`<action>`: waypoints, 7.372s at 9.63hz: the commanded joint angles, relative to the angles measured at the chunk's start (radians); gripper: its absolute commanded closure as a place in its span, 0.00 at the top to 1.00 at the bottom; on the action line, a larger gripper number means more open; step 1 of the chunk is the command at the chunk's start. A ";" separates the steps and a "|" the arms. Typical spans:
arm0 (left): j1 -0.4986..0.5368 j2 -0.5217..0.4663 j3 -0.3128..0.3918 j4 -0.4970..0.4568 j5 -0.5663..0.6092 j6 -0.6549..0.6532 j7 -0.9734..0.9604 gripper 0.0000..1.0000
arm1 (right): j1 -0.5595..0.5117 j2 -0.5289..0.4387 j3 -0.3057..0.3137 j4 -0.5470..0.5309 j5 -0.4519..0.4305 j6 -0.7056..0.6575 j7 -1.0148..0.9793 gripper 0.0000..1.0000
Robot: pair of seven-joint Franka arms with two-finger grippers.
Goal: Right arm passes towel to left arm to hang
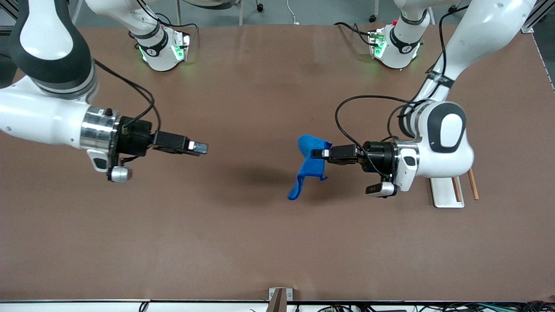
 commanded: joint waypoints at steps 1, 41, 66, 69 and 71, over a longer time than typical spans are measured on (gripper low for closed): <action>0.020 -0.054 0.010 -0.027 0.265 0.050 -0.206 0.00 | -0.124 -0.004 0.014 -0.016 -0.142 -0.097 -0.115 1.00; 0.594 0.106 0.026 0.104 1.645 -0.168 -0.257 0.01 | -0.357 -0.284 0.062 -0.050 -1.043 -0.296 -0.134 1.00; 0.603 -0.093 -0.372 0.277 1.630 -0.410 -0.284 1.00 | -0.342 -0.280 0.062 -0.048 -1.026 -0.256 -0.133 1.00; 0.559 -0.152 -0.352 0.276 1.558 -0.416 -0.272 1.00 | -0.342 -0.280 0.062 -0.048 -1.026 -0.256 -0.133 1.00; 0.404 -0.229 -0.162 0.268 1.482 -0.416 -0.266 1.00 | -0.342 -0.280 0.062 -0.048 -1.020 -0.256 -0.133 1.00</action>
